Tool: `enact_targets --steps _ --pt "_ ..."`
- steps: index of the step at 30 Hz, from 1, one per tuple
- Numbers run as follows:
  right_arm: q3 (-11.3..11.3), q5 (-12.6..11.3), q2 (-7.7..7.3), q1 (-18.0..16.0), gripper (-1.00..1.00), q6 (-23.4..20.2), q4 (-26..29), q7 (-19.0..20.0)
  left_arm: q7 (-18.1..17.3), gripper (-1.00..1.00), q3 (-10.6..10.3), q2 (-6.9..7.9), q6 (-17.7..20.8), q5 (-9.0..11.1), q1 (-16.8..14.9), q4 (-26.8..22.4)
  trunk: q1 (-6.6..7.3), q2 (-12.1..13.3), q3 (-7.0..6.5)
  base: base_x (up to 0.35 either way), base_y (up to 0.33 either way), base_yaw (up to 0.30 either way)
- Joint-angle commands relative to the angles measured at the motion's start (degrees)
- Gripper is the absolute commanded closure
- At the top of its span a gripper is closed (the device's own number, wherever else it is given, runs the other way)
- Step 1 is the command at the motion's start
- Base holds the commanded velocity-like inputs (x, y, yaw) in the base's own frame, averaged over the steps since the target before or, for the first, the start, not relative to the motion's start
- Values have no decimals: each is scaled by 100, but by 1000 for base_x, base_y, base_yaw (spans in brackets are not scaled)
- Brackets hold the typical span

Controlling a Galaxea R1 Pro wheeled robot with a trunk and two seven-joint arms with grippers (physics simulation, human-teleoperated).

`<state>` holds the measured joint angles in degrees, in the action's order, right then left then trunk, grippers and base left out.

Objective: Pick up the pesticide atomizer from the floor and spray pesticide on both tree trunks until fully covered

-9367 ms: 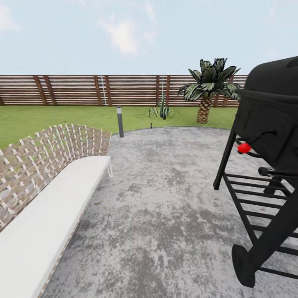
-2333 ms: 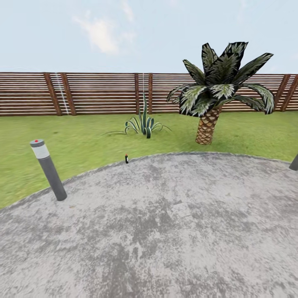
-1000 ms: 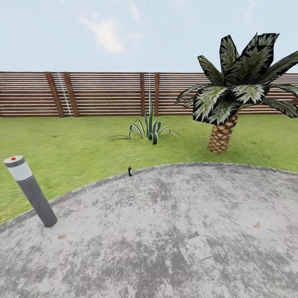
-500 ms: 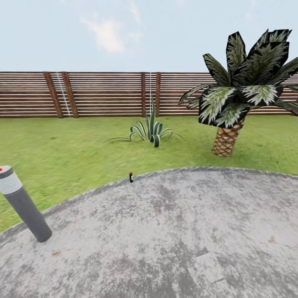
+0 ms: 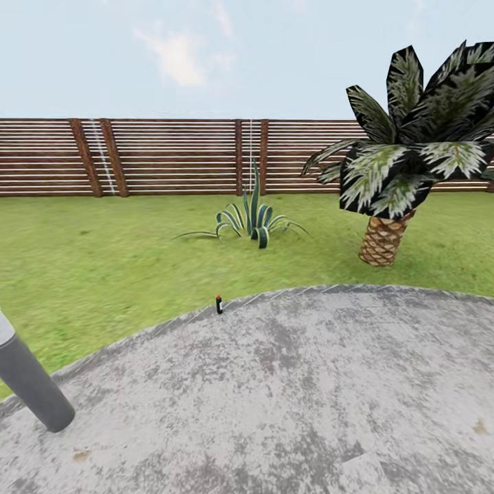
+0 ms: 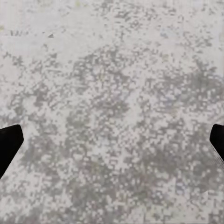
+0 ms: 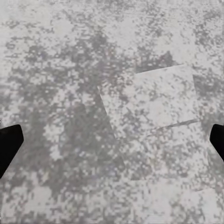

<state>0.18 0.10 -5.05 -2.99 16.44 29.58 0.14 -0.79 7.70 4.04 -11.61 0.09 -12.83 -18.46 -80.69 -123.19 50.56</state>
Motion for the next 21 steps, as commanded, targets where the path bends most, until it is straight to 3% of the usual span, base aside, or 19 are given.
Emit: enact_targets --steps 1,21 --pt "0 0 0 0 -100 0 1 2 0 -100 -1 0 -3 0 0 0 0 0 0 339 81 0" --pt "0 -1 1 0 -100 0 -1 -5 0 -100 -4 0 -2 0 0 0 0 0 0 339 81 0"
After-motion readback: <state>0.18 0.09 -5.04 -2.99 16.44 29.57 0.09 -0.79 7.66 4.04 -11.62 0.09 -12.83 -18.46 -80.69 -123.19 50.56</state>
